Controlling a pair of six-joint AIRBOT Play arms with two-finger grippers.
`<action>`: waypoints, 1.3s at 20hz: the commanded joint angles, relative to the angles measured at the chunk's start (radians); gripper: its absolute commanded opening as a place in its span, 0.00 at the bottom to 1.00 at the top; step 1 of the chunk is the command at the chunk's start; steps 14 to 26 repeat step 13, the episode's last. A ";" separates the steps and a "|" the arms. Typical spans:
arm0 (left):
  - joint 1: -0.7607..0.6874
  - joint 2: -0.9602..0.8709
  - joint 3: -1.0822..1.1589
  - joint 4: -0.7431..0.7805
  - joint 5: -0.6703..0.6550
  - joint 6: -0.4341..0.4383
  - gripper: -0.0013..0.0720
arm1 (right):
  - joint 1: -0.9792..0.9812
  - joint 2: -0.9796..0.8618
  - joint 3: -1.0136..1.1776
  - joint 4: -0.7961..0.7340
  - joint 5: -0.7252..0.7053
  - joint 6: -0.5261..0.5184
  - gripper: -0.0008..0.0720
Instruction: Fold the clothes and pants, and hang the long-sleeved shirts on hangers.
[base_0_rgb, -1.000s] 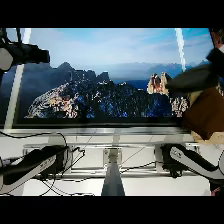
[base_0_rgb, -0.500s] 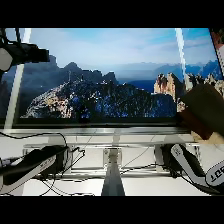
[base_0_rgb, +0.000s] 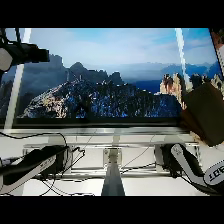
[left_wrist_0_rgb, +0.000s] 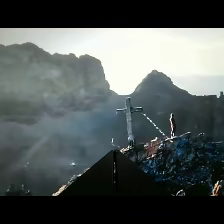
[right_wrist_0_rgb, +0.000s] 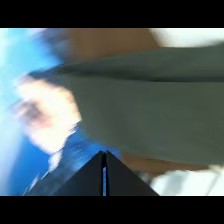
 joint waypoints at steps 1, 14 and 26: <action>0.000 0.001 0.000 0.000 0.000 0.000 0.03 | 0.129 0.000 0.000 0.322 -0.061 -0.296 0.04; 0.000 0.001 0.000 0.000 0.000 0.000 0.03 | 0.762 -0.020 -0.002 -0.166 -0.248 -0.366 0.04; 0.000 0.001 0.000 0.000 0.000 0.000 0.03 | 0.762 -0.020 -0.002 -0.166 -0.248 -0.366 0.04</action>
